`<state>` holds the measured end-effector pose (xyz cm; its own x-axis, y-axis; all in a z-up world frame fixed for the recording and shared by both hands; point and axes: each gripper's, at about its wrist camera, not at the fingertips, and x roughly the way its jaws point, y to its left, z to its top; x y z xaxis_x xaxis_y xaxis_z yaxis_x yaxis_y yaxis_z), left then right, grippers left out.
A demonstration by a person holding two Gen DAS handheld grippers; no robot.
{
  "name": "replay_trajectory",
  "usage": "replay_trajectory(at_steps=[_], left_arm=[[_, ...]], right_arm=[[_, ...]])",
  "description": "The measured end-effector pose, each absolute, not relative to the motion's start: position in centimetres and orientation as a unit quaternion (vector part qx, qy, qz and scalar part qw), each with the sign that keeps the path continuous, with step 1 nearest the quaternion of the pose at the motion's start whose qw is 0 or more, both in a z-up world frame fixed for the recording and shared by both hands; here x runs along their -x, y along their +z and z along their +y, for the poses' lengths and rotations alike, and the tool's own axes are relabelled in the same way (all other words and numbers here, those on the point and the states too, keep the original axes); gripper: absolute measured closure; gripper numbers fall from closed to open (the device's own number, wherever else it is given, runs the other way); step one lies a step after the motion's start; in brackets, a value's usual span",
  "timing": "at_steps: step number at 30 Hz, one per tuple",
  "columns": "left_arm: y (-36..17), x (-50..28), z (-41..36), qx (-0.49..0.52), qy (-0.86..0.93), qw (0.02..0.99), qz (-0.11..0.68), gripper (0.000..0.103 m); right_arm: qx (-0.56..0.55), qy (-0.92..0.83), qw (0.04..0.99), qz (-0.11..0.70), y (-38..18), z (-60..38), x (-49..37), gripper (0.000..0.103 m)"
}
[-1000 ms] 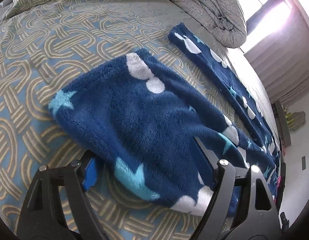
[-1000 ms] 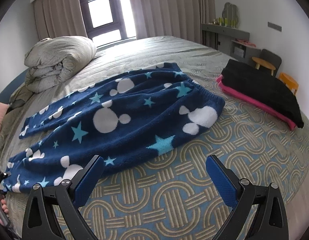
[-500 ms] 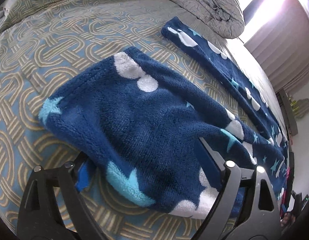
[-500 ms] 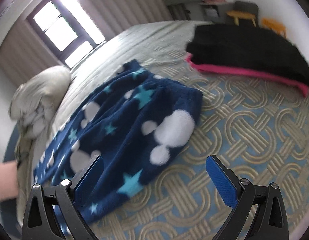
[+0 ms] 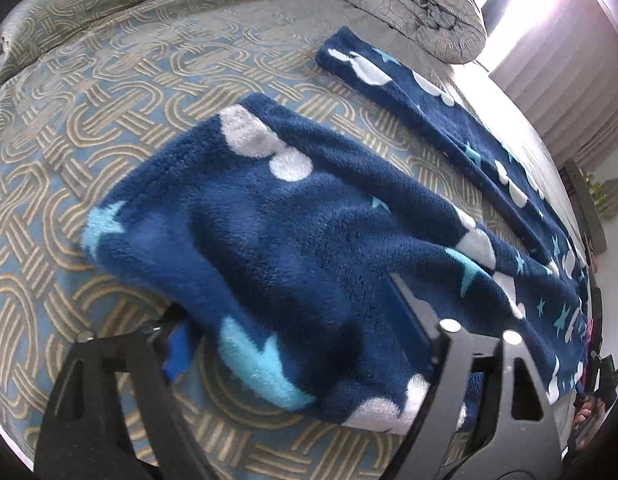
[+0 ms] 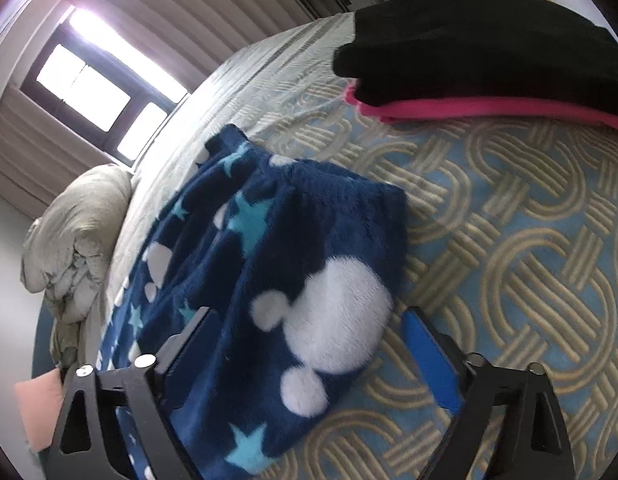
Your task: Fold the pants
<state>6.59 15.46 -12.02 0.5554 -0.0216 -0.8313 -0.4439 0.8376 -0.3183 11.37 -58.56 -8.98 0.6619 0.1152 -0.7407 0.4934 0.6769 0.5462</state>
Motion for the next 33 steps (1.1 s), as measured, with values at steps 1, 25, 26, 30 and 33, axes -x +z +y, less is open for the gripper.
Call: replay_trajectory(at_steps=[1, 25, 26, 30, 33], left_arm=[[-12.0, -6.5, 15.6, 0.257, 0.125, 0.843, 0.455, 0.026], [-10.6, -5.7, 17.5, 0.317, 0.111, 0.843, 0.42, 0.085], [-10.3, -5.6, 17.4, 0.316, 0.108, 0.845, 0.417, 0.084], [-9.6, -5.3, 17.5, 0.316, 0.094, 0.849, 0.412, 0.082], [-9.7, -4.8, 18.0, 0.325, 0.093, 0.847, 0.41, 0.073]], right_arm=[[-0.389, -0.111, 0.825, 0.395, -9.1, -58.7, -11.7, 0.021], [-0.441, -0.083, 0.812, 0.373, -10.0, -60.3, -11.5, 0.09], [-0.441, -0.08, 0.814, 0.37, -9.7, -60.4, -11.4, 0.09], [-0.443, -0.074, 0.814, 0.367, -9.1, -60.5, -11.4, 0.09], [-0.448, -0.072, 0.812, 0.367, -9.2, -60.5, -11.4, 0.09]])
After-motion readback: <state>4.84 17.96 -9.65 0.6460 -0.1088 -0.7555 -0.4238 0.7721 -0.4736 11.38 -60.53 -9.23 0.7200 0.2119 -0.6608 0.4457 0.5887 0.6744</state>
